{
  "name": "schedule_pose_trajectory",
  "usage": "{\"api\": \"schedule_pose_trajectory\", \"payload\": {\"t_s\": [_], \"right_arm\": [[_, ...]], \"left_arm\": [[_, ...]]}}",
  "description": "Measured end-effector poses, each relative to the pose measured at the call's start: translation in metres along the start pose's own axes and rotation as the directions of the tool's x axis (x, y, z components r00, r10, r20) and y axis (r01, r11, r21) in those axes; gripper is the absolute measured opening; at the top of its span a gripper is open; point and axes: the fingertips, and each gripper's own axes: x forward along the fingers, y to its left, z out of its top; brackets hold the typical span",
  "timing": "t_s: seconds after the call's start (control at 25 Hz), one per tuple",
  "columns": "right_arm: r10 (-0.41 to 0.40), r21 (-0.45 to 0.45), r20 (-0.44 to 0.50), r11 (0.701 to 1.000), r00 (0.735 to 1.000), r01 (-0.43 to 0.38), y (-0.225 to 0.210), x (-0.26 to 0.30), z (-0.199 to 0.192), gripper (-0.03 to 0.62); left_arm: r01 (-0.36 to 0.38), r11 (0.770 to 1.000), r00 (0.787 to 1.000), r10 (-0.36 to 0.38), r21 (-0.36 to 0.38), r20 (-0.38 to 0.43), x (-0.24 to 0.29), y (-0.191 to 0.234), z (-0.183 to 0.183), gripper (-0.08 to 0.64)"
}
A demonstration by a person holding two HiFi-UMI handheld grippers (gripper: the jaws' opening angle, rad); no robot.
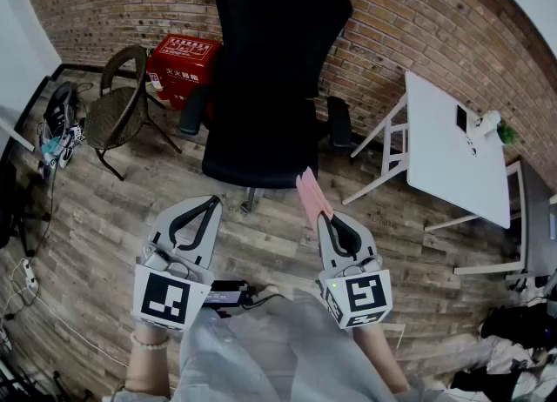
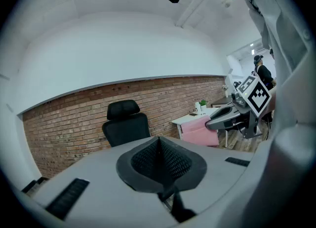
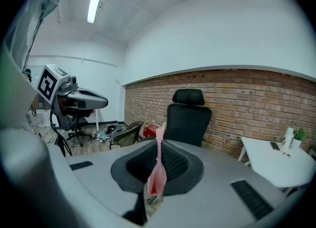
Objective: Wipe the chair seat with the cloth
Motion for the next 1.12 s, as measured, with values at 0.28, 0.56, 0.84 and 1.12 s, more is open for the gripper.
{"api": "schedule_pose_trajectory", "payload": {"t_s": [0.28, 0.56, 0.84, 1.12], "right_arm": [[-0.003, 0.003, -0.002, 1.0, 1.0, 0.003, -0.002, 0.004, 0.002, 0.049], [-0.007, 0.001, -0.008, 1.0, 1.0, 0.007, -0.001, 0.01, 0.001, 0.049], [-0.006, -0.07, 0.017, 0.998, 1.0, 0.008, 0.011, 0.017, 0.014, 0.051], [-0.03, -0.059, 0.041, 0.998, 0.999, 0.032, 0.024, 0.026, 0.022, 0.051]], "left_arm": [[0.006, 1.0, 1.0, -0.006, 0.002, -0.005, 0.004, 0.002, 0.0, 0.018], [0.017, 1.0, 1.0, -0.017, 0.008, -0.001, 0.007, 0.005, -0.002, 0.018], [0.024, 1.0, 1.0, -0.024, 0.01, 0.019, 0.007, 0.018, -0.001, 0.018], [0.04, 0.999, 0.998, -0.042, 0.035, 0.045, 0.005, 0.033, -0.002, 0.018]]}}
